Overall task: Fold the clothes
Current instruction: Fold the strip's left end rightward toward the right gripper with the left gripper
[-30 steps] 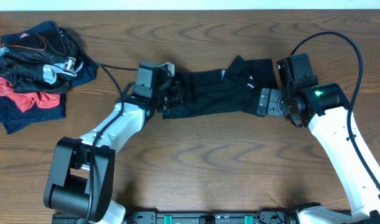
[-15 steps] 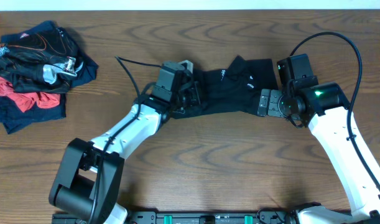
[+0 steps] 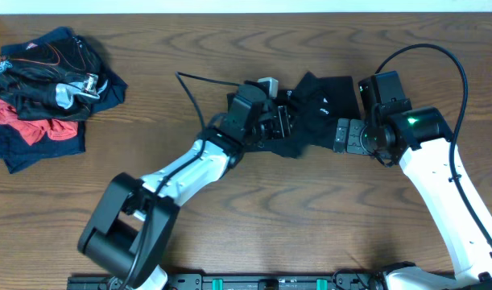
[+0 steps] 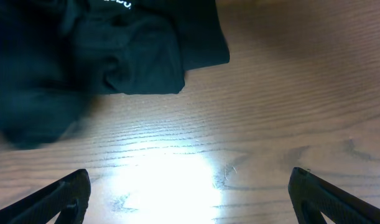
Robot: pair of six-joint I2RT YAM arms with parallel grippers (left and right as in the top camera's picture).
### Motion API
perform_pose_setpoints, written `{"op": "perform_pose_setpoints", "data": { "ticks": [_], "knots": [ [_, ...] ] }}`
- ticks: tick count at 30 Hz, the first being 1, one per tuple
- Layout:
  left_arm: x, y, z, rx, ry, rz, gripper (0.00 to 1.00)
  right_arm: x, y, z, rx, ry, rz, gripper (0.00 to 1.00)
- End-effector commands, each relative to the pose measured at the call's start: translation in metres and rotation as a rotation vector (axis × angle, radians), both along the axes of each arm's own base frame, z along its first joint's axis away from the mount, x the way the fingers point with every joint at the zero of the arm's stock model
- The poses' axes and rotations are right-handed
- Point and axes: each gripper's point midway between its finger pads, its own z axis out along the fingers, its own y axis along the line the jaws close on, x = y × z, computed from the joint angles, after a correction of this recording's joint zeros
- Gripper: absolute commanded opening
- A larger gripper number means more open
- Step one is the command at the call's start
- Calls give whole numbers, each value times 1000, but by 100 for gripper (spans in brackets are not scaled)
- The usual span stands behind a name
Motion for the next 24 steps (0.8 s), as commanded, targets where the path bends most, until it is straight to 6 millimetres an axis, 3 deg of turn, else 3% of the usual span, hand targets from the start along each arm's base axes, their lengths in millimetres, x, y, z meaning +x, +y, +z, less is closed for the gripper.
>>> {"op": "perform_pose_setpoints", "data": {
  "ticks": [1,2,7,13,24],
  "knots": [
    [3,-17,-5,-25,-1,-1,78,-3,2,9,1,-13,25,99],
    [3,-19,-5,-28,-6,-5,98,-4,2,9,0,-9,24,99],
    [6,-16,-8,-24,-5,5,99,-4,2,12,3,-20,24,99],
    [16,6,-17,2,34,55,98,-4,2,23,14,-66,24,99],
    [39,67,-39,97,94,186,98,-13,8,33,79,-78,15,99]
  ]
}}
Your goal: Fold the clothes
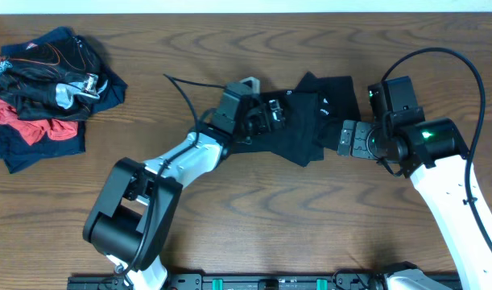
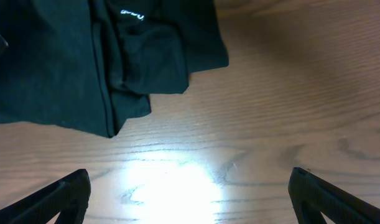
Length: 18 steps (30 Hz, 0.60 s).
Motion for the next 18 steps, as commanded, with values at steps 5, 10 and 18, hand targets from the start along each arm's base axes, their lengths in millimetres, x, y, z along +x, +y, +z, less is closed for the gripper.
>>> {"op": "perform_pose_setpoints", "data": {
  "ticks": [5,10,18],
  "knots": [
    [15,19,6,22,-29,27,98,0,-8,-12,51,74,-60,99],
    [14,21,21,32,-69,-6,98,12,-27,-46,79,186,-100,99],
    [6,85,34,127,-16,56,98,40,-16,-98,183,265,59,99]
  ]
}}
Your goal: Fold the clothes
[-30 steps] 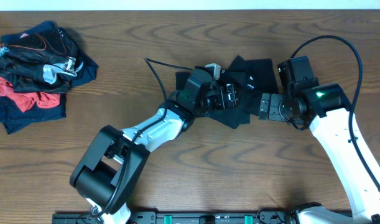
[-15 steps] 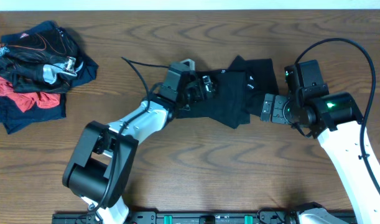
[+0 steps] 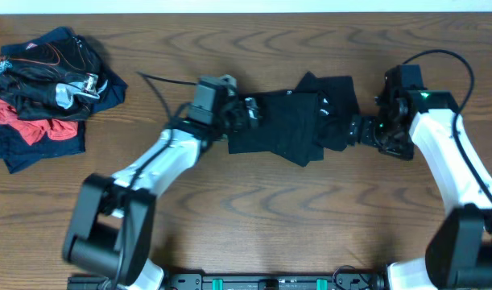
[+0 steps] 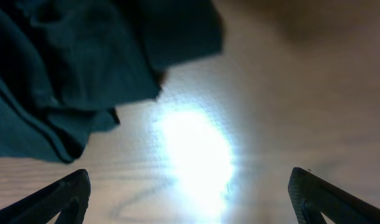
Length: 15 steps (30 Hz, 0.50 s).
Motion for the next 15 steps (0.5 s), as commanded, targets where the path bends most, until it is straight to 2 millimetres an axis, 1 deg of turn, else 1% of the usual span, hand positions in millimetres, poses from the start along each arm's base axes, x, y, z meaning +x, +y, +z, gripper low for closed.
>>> {"op": "perform_pose_setpoints", "data": {
  "ticks": [1,3,5,7,9,11,12,15],
  "knots": [
    [9,32,20,38,-45,30,98,12,13,-12,67,-13,118,99],
    [6,51,19,56,-13,60,98,20,15,-25,78,-10,143,99],
    [2,64,19,71,8,76,98,26,13,-40,87,5,135,99],
    [-2,73,21,91,10,69,98,30,8,-56,95,30,115,99],
    [-4,77,25,104,1,60,98,34,0,-70,108,53,87,99],
    [-5,78,28,112,-10,50,98,38,-14,-77,114,68,58,99],
    [-6,78,29,111,-10,51,98,40,-22,-80,121,72,38,99],
    [-7,78,29,111,-8,51,98,53,-32,-78,205,39,43,99]
  ]
}}
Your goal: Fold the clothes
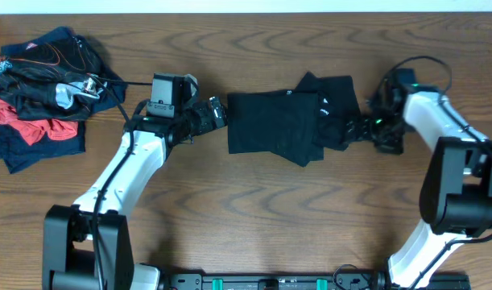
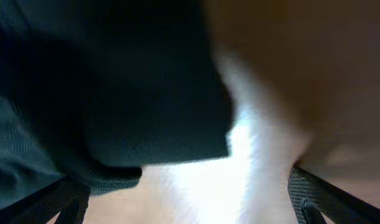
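A black garment point(image 1: 282, 125) lies spread flat in the middle of the table, with a folded flap and a small white mark at its right end. My left gripper point(image 1: 217, 113) sits just off the garment's left edge, its fingers apart and holding nothing. My right gripper point(image 1: 353, 130) is low at the garment's right edge. In the right wrist view the black garment point(image 2: 115, 81) fills the upper left, close to the camera. My right gripper point(image 2: 188, 190) is open there, with the cloth's corner reaching in by the left finger.
A pile of dark, blue and red clothes point(image 1: 44, 84) lies at the far left corner of the wooden table point(image 1: 254, 225). A black cable point(image 1: 137, 82) runs from the left arm toward the pile.
My left gripper has drawn back to the left, from over the garment's left part to just past its edge. The garment stayed put. My right gripper has come closer to the right edge.
At first the garment lay bunched under my left gripper in the middle, my right gripper open beside it. Then it was stretched out to the left and lay flatter. Now the garment lies spread, the left gripper off it and the right one close against its right edge.
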Robot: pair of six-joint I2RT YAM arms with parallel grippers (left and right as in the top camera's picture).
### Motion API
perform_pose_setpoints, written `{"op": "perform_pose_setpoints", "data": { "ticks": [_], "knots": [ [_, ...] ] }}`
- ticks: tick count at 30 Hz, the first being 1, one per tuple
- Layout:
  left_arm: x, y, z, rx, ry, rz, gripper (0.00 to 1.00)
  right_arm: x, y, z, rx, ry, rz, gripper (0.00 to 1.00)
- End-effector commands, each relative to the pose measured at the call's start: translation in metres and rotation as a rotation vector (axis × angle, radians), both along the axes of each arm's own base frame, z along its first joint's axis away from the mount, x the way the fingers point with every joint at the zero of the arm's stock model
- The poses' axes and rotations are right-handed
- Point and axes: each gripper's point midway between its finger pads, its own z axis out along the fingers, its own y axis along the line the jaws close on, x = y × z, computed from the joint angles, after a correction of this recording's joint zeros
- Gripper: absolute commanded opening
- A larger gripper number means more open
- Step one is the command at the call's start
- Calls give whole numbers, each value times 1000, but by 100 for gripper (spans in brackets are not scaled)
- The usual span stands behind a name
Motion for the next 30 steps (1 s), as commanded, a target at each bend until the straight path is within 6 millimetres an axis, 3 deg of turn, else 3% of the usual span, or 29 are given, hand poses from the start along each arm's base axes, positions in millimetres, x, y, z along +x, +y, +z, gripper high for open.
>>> {"op": "perform_pose_setpoints", "data": {
  "ticks": [1,6,11,16,23,30],
  "knots": [
    [4,2,12,16,-43,-20,98,20,-17,2,93,-56,5,99],
    [2,2,11,18,-34,-20,98,39,-20,6,149,-113,40,99],
    [2,2,11,18,-34,-20,98,49,-7,3,159,-138,87,99],
    [1,2,10,18,-25,-20,98,59,14,-16,176,-154,137,99],
    [-4,3,6,23,0,-20,98,55,57,-52,265,-112,212,99],
    [-4,3,6,23,0,-20,98,48,74,-60,273,-81,247,99]
  ]
}}
